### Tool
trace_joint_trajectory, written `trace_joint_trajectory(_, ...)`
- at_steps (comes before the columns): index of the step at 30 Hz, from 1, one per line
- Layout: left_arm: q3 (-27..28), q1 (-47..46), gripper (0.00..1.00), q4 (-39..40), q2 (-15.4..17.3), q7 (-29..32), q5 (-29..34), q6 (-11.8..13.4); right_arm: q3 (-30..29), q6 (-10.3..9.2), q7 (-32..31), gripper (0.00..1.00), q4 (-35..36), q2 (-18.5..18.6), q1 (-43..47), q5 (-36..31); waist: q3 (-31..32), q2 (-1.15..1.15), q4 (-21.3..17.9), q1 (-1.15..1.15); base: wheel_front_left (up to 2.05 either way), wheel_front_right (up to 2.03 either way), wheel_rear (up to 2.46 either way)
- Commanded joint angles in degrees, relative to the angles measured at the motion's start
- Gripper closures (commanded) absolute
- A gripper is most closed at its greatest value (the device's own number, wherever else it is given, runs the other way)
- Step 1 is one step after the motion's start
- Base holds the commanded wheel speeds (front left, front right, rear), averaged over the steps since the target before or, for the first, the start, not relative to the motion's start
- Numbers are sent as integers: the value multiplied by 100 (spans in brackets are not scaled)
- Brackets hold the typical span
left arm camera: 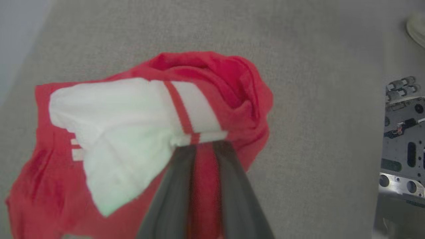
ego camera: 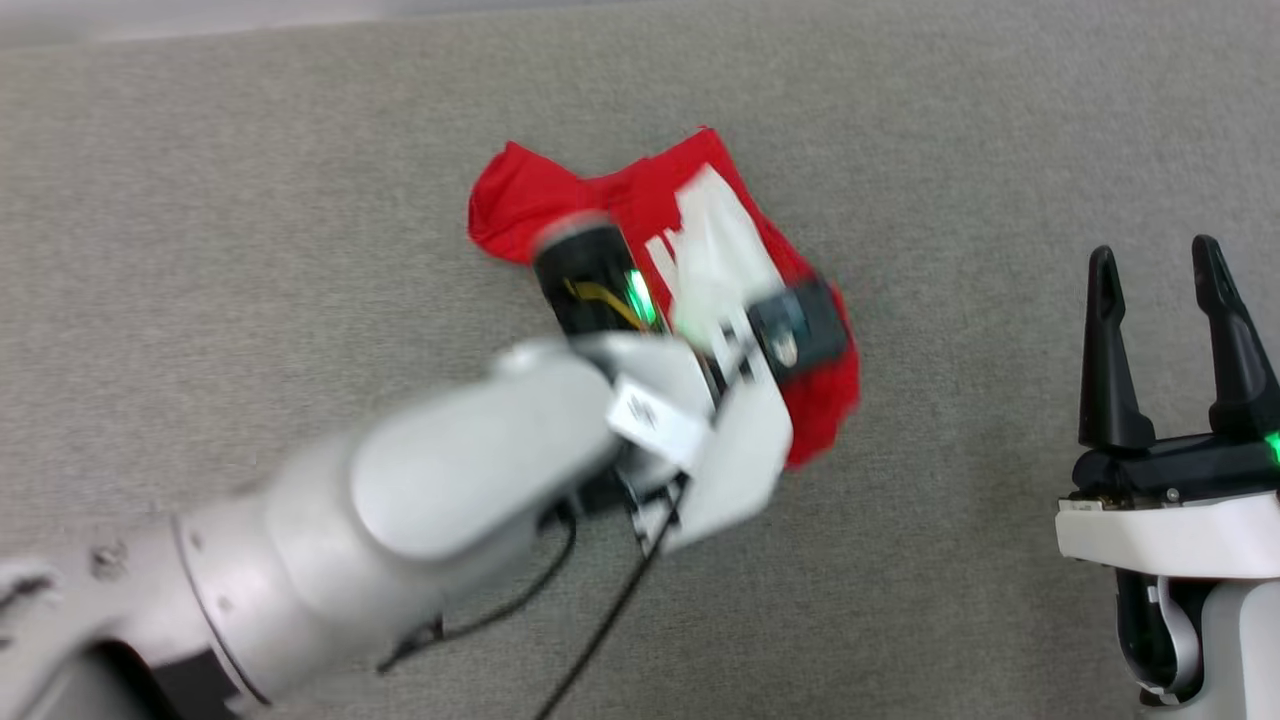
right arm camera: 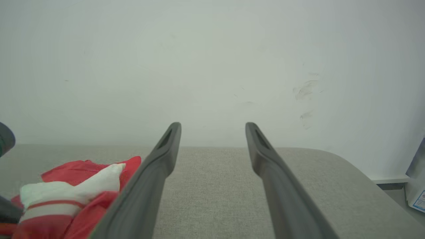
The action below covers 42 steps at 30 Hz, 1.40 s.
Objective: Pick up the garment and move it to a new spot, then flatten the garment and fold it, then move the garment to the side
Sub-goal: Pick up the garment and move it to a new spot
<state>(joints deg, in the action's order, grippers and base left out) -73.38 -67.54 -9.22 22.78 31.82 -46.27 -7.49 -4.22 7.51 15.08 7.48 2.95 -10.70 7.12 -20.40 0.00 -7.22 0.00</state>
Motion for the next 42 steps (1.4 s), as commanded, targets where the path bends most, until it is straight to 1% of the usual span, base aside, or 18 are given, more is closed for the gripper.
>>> trace_joint_trajectory(1, 11, 275, 100, 84, -77, 204, 167, 11, 14, -4, 14, 0, 9, -14, -101, 38, -115, 0, -97, 0, 0, 0, 0)
trace_joint_trajectory(6, 0, 975, 100, 255, -218, 718, 412, 11, -11, -4, 14, 0, -9, -14, -143, 41, -222, 0, -140, 0, 0, 0, 0)
trace_joint_trajectory(8, -1, 1148, 100, 295, -242, 836, 473, 10, -27, -4, 14, 0, -19, -14, -166, 41, -247, 0, -135, 0, 0, 0, 0)
trace_joint_trajectory(10, -1, 1214, 100, 292, -247, 803, 464, 10, -42, -4, 14, 0, -29, -14, -175, 24, -254, 0, -114, 0, 0, 0, 0)
trace_joint_trajectory(12, -1, 1137, 100, 229, -275, 559, 501, 10, -66, -4, 14, 0, -47, -14, -165, -6, -226, 0, -66, 0, 0, 0, 0)
trace_joint_trajectory(13, 3, 1075, 0, 180, -295, 384, 535, 10, -72, -4, 14, 0, -59, -14, -146, -20, -193, 0, -37, 0, 0, 0, 0)
trace_joint_trajectory(16, 5, 961, 0, 3, -358, -190, 467, 11, -68, -4, 14, 0, -115, -14, -41, -64, -27, 0, 43, 0, 0, 0, 0)
trace_joint_trajectory(20, 17, 827, 0, -338, -389, -1344, 395, 10, -87, -4, 14, 0, -200, -14, 117, -126, 293, 0, 179, 0, 0, 0, 0)
trace_joint_trajectory(23, 271, 909, 0, -570, -382, -2150, 418, 47, -93, -4, 13, 0, -265, -13, 277, -162, 544, 0, 301, 0, 0, 0, 0)
trace_joint_trajectory(27, 554, 1156, 0, -738, -289, -3039, 614, 453, -108, -4, 14, 0, -356, -13, 476, -223, 852, 0, 490, 0, 0, 0, 0)
trace_joint_trajectory(33, 987, 1741, 0, -881, -65, -4091, 651, 1160, -119, -4, 13, 0, -517, -12, 745, -291, 1206, 0, 780, 0, 0, 0, 0)
trace_joint_trajectory(34, 987, 1741, 0, -881, -65, -4091, 651, 1160, -119, -4, 13, 0, -517, -12, 745, -291, 1206, 0, 780, 0, 0, 0, 0)
trace_joint_trajectory(38, 1321, 2206, 0, -922, 113, -4537, 598, 1660, -139, -5, 14, 0, -588, -13, 910, -321, 1387, 0, 939, 0, 0, 0, 0)
trace_joint_trajectory(42, 1786, 2771, 0, -828, 282, -4686, 615, 2153, -159, -4, 14, 0, -642, -13, 1011, -329, 1546, 0, 1069, 0, 0, 0, 0)
